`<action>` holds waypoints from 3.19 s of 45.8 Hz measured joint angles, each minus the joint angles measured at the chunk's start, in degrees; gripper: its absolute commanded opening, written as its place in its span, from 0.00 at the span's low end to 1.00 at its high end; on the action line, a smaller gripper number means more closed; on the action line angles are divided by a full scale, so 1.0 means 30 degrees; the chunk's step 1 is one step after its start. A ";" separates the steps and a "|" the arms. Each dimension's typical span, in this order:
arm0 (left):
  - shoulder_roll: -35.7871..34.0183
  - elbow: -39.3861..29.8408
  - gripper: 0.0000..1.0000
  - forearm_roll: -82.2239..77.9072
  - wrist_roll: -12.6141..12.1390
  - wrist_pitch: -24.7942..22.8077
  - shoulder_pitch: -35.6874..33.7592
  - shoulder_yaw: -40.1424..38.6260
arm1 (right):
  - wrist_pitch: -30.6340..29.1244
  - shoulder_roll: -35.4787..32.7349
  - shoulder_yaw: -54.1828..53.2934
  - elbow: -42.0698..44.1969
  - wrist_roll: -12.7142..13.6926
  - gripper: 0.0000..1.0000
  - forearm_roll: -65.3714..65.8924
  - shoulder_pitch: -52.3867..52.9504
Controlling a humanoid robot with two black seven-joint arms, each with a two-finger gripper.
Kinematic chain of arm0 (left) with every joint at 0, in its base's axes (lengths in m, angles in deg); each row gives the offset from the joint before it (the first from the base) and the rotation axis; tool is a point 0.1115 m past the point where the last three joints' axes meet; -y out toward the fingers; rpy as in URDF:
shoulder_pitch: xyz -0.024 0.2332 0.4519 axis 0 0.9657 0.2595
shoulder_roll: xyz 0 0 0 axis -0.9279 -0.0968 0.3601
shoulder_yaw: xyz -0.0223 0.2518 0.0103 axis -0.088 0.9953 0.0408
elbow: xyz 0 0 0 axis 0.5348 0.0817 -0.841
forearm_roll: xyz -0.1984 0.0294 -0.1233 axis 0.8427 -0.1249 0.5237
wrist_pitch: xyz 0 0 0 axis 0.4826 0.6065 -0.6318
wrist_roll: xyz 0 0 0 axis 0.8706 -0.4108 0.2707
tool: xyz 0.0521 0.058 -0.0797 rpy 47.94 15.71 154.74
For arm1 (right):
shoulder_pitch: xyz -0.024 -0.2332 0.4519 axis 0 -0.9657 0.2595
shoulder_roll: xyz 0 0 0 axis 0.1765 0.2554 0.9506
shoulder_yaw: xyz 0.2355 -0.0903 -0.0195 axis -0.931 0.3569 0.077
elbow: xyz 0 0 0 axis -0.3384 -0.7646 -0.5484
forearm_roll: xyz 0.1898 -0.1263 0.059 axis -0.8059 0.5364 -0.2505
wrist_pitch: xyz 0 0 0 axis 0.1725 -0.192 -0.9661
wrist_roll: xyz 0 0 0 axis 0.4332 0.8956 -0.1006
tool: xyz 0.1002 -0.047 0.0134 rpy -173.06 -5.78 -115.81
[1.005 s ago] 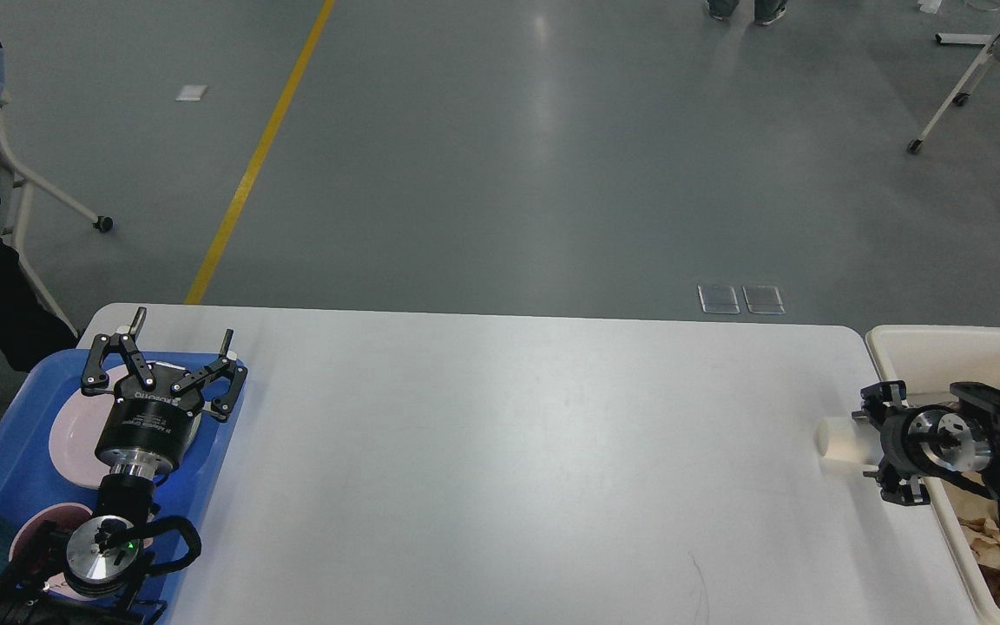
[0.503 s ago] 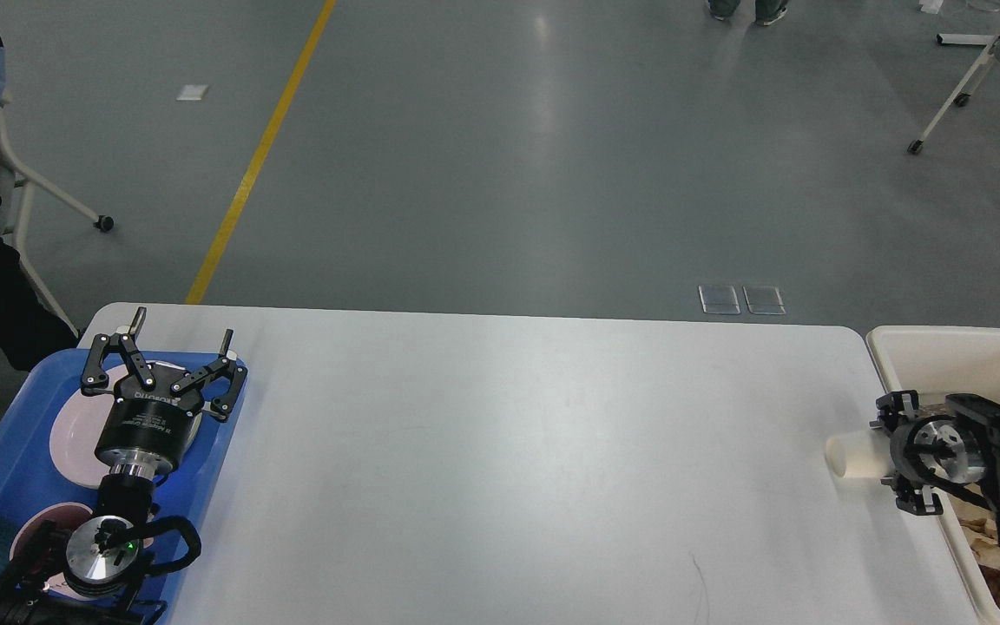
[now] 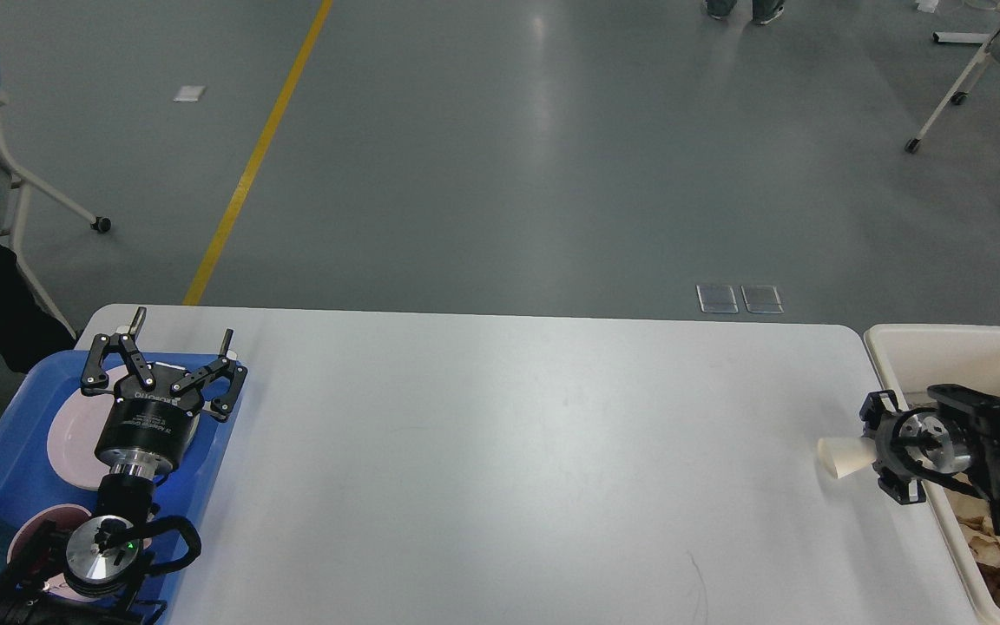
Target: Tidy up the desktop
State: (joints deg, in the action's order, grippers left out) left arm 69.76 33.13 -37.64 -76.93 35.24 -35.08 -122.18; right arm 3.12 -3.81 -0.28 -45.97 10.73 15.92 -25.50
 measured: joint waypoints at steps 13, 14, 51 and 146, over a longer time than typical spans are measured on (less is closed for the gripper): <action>0.0010 0.0000 0.96 0.0000 0.0000 -0.0001 0.0000 -0.0005 | -0.1969 -0.2457 0.1118 -0.6822 0.1142 0.00 0.6413 0.6176; 0.0011 0.0000 0.96 -0.0001 0.0001 -0.0001 0.0000 -0.0005 | -0.2320 -0.2503 0.1415 -0.7229 0.1195 0.00 0.6849 0.6709; -0.0001 0.0000 0.96 -0.0007 0.0000 -0.0001 0.0000 -0.0015 | -1.0762 0.2051 1.3401 -2.3352 -0.3508 0.00 0.8368 2.7688; 0.0002 0.0000 0.96 0.0006 0.0000 -0.0001 0.0000 0.0005 | 0.3408 0.0427 0.2806 0.6903 -0.4404 1.00 0.8214 -0.7676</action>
State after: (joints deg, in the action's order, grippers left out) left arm 69.76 33.13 -37.62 -76.93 35.24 -35.08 -122.16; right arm 13.34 -2.53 8.13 -25.26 -2.48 40.56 -48.53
